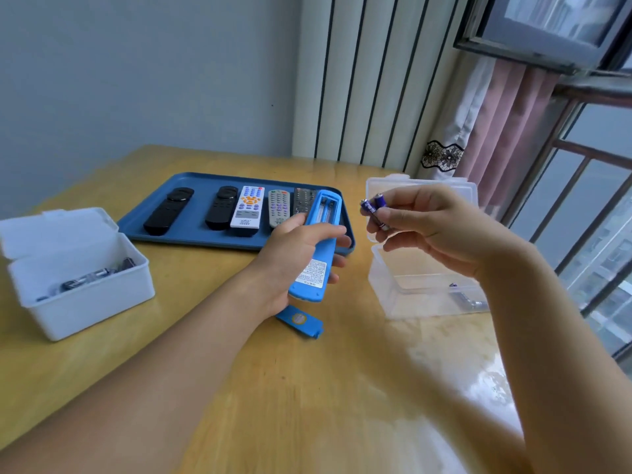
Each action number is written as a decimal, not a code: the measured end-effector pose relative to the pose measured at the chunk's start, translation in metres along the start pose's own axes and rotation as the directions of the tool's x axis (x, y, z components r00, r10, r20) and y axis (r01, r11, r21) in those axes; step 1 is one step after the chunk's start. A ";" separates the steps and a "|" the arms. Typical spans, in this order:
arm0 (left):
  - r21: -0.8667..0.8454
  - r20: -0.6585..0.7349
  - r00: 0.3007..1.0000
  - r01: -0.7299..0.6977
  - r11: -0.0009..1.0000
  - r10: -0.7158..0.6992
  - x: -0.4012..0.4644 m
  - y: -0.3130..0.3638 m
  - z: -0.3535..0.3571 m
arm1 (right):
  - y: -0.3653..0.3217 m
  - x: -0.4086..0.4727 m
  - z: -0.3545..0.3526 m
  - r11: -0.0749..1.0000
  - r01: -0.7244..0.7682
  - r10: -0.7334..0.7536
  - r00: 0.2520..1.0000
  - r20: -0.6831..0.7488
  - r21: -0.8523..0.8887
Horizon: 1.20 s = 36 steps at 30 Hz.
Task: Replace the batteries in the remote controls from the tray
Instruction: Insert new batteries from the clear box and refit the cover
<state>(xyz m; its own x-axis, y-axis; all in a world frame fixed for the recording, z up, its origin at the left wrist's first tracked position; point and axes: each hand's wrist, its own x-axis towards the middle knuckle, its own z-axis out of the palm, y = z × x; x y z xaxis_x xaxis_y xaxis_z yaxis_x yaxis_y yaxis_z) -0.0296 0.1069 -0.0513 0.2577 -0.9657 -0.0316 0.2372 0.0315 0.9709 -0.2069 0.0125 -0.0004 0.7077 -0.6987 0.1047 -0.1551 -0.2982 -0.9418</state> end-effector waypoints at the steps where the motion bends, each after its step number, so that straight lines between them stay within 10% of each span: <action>1: -0.004 -0.004 1.000 -0.017 1.000 0.017 -0.002 0.004 -0.005 | 0.001 0.005 0.014 0.999 0.037 -0.037 0.999 -0.013 0.004; 15: 0.112 -0.033 0.996 -0.073 0.991 0.077 -0.020 -0.004 -0.067 | 0.024 0.026 0.102 0.988 0.152 -0.153 0.980 -0.128 -0.016; 26: 0.243 -0.165 0.904 -0.350 0.905 0.394 -0.011 -0.010 -0.057 | 0.031 0.028 0.103 0.994 0.089 -0.080 0.986 -0.143 0.061; 36: 0.044 -0.122 0.977 -0.172 0.984 0.176 -0.007 -0.002 -0.061 | 0.025 0.027 0.099 0.988 0.146 -0.153 0.966 -0.208 -0.045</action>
<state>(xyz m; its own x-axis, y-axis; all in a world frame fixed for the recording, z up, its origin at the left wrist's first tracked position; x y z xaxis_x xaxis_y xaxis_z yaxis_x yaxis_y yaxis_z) 0.0253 0.1298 -0.0672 0.4075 -0.9064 0.1110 0.1482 0.1855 0.9714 -0.1235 0.0501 -0.0523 0.5638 -0.7650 0.3114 -0.0804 -0.4261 -0.9011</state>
